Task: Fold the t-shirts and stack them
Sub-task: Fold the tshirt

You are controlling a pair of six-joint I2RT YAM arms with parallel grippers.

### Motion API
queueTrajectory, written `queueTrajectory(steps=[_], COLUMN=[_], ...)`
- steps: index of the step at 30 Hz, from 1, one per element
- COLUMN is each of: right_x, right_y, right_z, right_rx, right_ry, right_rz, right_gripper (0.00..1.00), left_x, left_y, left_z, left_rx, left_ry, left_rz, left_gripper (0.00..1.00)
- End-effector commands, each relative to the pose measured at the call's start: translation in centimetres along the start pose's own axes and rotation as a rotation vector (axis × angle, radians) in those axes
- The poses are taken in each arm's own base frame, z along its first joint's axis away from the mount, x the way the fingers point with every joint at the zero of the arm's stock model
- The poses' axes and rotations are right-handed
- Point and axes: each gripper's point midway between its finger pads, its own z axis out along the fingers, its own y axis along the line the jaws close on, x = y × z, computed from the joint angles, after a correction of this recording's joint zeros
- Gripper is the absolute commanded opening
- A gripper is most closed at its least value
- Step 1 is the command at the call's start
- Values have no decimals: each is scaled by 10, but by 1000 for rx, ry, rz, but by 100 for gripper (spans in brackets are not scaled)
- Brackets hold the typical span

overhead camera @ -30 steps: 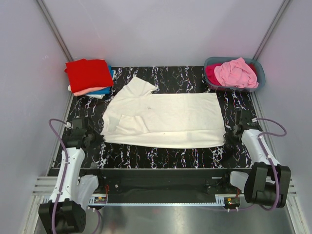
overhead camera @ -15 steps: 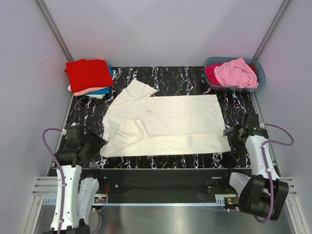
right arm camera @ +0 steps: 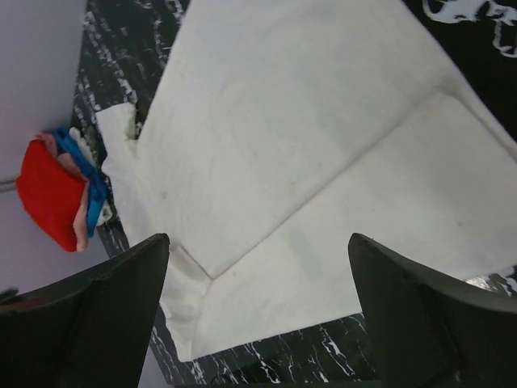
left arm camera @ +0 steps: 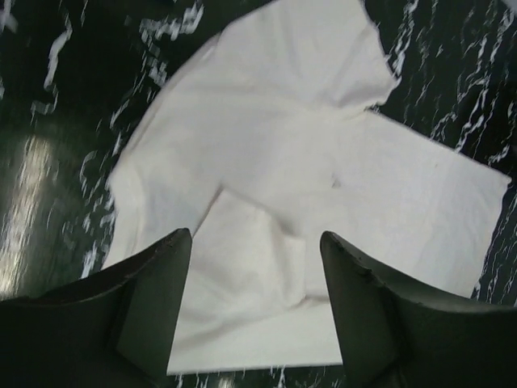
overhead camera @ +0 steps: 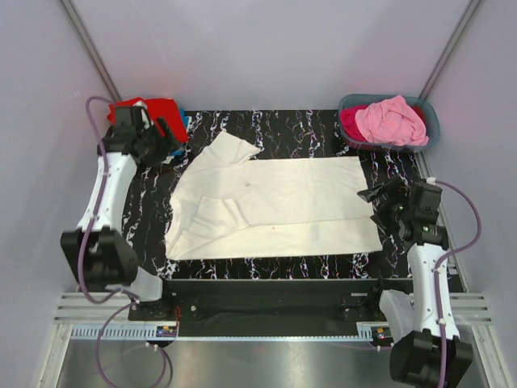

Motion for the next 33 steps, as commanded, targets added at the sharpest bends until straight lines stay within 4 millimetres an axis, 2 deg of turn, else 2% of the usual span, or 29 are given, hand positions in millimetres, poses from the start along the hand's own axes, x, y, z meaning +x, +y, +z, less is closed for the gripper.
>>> queueTrajectory(steps=[1,2,3,4,5,6,7,8,9,10,11,12,13,14,15,16,21,24,30,33], right_x=[5,21,28,39,48,79,88,104,130,135,147,153,177,181,189,207,224,229,228,228], right_y=[48,49,51,53,49,56,64,53,60,69,58,70,61,66,66,66,67,68,67,65], right_z=[-19,-17,-16,-15,-9,-11,-12,-3,-11,-12,-6,-11,-12,-12,-11,-16,-6,-1,-3,-2], right_rx=[-253,-269,-281,-286,-268,-301,-342,-334,-401,-454,-444,-517,-533,-563,-574,-615,-604,-596,-611,-605], right_ry=[-15,25,40,66,77,158,160,174,225,212,215,209,265,249,255,286,283,301,294,291], right_rz=[-101,-121,-136,-155,-168,-221,-240,-246,-273,-274,-277,-271,-303,-302,-319,-357,-415,-427,-409,-402], right_gripper=[100,100,100,100,100,100,99,98,97,97,96,96,96,95,95,95,95,95,96,97], left_x=[-66,-73,-71,-99,-101,-90,-89,-115,-100,-105,-111,-108,-107,-97,-100,-97,-81,-70,-54,-48], left_y=[-59,-65,-68,-84,-101,-96,-98,-120,-113,-118,-128,-125,-127,-122,-125,-124,-110,-101,-86,-87], left_z=[29,41,77,75,86,128,141,136,173,181,185,206,213,226,236,243,285,302,325,330], left_rx=[159,167,158,183,216,207,209,254,241,253,286,297,314,320,340,343,312,282,243,246], left_ry=[-107,-96,-42,-91,-78,-7,22,-44,20,9,-11,-7,-13,12,-16,-15,13,22,56,77], left_rz=[159,182,224,252,281,289,290,319,317,322,326,313,311,288,289,282,269,291,269,252], left_gripper=[70,70,70,70,70,70,70,70,70,71,71,72,73,74,74,75,75,77,78,78])
